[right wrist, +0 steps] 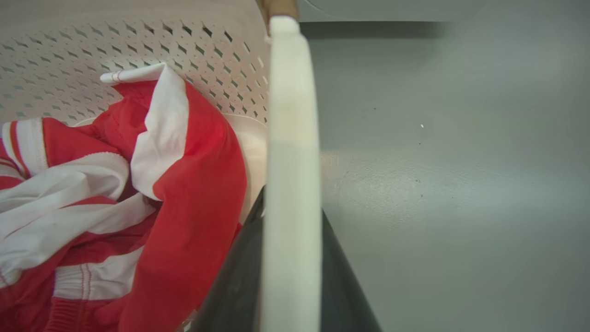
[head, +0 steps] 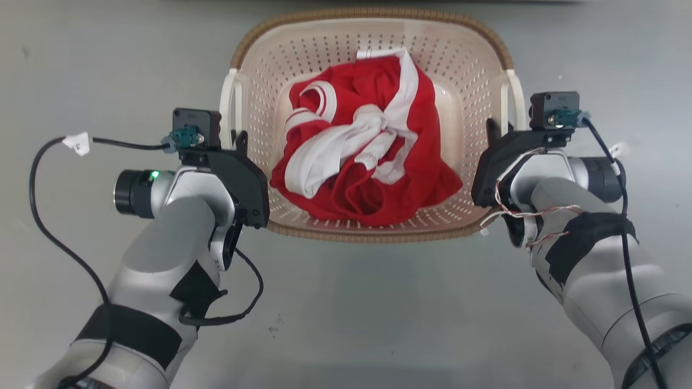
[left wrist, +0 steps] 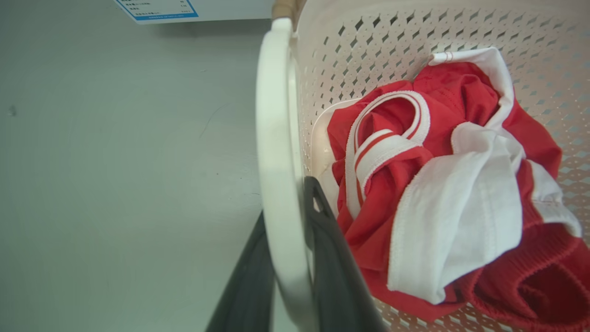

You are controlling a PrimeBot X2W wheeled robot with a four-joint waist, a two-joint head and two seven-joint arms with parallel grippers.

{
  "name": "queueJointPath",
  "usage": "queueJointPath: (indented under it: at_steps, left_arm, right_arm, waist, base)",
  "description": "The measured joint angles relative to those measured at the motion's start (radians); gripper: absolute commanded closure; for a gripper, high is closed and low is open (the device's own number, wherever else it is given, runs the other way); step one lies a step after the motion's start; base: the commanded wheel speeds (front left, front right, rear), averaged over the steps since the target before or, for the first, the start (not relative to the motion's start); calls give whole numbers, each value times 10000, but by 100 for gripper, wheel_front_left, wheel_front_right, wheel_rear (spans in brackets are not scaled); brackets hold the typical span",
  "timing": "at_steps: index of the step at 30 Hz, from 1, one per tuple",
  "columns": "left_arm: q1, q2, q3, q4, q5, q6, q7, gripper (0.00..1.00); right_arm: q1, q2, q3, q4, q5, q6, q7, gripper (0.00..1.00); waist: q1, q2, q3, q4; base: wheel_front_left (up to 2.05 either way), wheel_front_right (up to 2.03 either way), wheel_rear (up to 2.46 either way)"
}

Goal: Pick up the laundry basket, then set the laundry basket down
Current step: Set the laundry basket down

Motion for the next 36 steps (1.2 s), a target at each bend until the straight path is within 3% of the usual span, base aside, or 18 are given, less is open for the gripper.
queueJointPath:
  at_steps: [12, 29, 30, 33, 34, 35, 36]
  left_arm:
    - [-621, -4, 88, 151, 121, -13, -414, 100]
    - [-945, -12, 21, 569, 270, -157, -736, 100]
    - [-970, -2, 13, 600, 270, -192, -740, 100]
    - [-1005, 4, -10, 665, 286, -196, -798, 100]
    - [-1022, 6, -17, 685, 291, -201, -844, 97]
    - [-1057, 2, -23, 690, 309, -203, -884, 89]
    - [-1101, -2, -27, 702, 345, -205, -884, 86]
  right_arm:
    - [-437, -19, 23, 151, -157, 6, -527, 100]
    - [-645, 29, 42, 228, -176, 13, -838, 100]
    - [-639, 44, 44, 236, -174, 13, -842, 95]
    - [-616, 84, 54, 267, -174, 13, -863, 65]
    - [-606, 90, 75, 284, -176, 13, -861, 50]
    - [-574, 96, 104, 303, -176, 15, -861, 13]
    - [-509, 113, 115, 322, -176, 44, -861, 2]
  waist:
    - [-3, -3, 1295, 266]
    - [-2, -3, 1485, 314]
    - [-2, -3, 1474, 303]
    - [0, -1, 1436, 265]
    - [1, -1, 1421, 251]
    - [0, -2, 1406, 239]
    - [0, -1, 1389, 226]
  base:
    - [0, 0, 0]
    - [0, 0, 0]
    - [0, 0, 0]
    - [0, 0, 0]
    - [0, 0, 0]
    - [0, 0, 0]
    - [0, 0, 0]
